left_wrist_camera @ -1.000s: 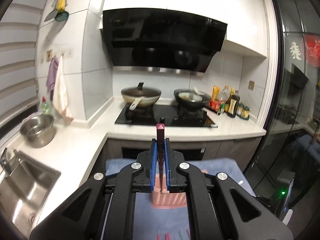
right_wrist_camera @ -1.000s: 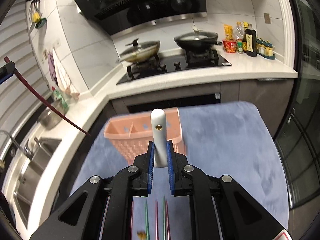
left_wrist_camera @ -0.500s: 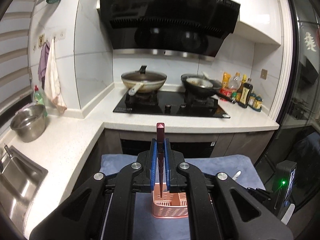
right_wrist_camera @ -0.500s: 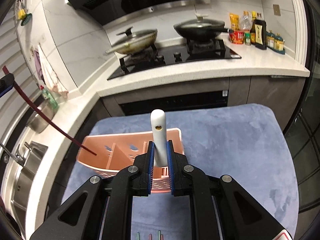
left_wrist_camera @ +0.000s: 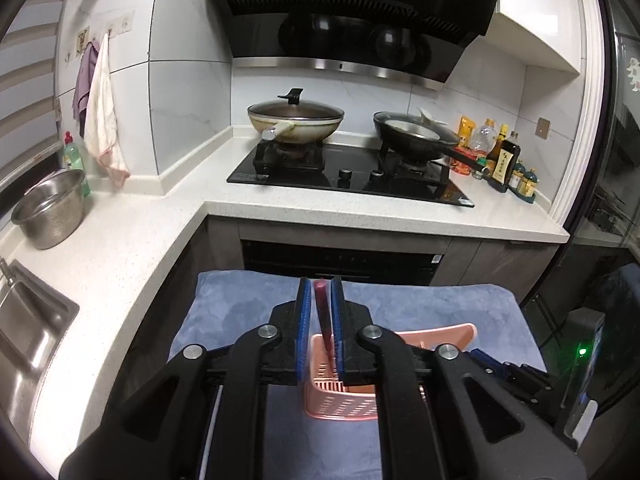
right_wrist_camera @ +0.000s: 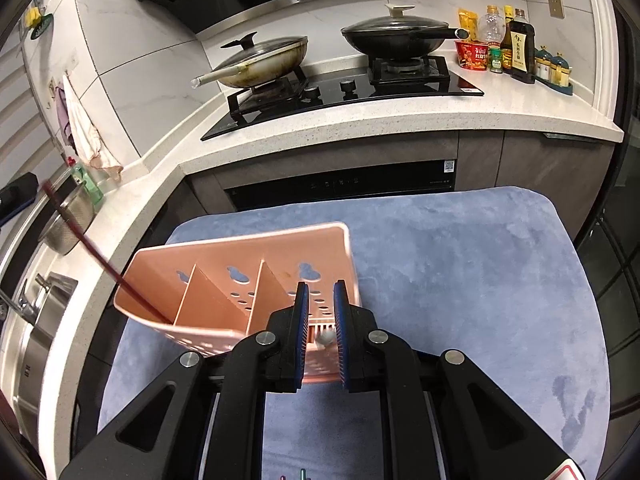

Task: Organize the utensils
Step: 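Carry the chopstick into the pink holder with the left tool while the right tool inserts the spoon, then open both tools to release the chopstick and spoon, then pull back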

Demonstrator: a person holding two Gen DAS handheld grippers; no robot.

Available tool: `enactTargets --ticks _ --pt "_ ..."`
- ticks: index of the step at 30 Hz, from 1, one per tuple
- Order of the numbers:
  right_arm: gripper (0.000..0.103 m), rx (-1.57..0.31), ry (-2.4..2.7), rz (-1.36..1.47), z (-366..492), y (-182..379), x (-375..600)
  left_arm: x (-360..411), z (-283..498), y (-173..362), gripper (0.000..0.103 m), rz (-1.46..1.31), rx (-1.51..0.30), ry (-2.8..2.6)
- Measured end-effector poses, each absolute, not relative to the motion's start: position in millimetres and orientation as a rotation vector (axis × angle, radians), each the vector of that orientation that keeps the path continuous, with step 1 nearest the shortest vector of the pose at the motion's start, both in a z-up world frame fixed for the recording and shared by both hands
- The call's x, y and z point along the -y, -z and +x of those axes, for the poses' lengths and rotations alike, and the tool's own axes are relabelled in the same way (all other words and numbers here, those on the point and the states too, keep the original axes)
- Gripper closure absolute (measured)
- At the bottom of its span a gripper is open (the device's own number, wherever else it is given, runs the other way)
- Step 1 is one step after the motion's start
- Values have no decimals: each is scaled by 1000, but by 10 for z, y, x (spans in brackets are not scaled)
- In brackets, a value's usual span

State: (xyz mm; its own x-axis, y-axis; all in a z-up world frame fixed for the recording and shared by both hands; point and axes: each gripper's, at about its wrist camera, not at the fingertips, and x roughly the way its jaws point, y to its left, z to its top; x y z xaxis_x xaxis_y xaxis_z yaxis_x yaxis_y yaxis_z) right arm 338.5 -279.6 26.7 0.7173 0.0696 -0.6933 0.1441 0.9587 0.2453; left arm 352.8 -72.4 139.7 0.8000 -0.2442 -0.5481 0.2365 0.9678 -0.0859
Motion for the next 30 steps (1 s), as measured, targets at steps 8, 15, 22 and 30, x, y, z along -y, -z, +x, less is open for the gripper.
enactTargets --ticks 8,15,22,30 --pt "91 -773 37 284 3251 -307 2750 659 3446 -1397 93 -28 -599 253" --pt "89 -761 27 269 2913 -405 2660 536 3193 -1456 93 -28 -592 241" --pt "89 -770 19 282 2356 -398 2557 444 2731 -1346 93 8 -618 231" --pt "87 -807 54 239 1562 -231 2429 279 2121 -953 93 58 -682 216"
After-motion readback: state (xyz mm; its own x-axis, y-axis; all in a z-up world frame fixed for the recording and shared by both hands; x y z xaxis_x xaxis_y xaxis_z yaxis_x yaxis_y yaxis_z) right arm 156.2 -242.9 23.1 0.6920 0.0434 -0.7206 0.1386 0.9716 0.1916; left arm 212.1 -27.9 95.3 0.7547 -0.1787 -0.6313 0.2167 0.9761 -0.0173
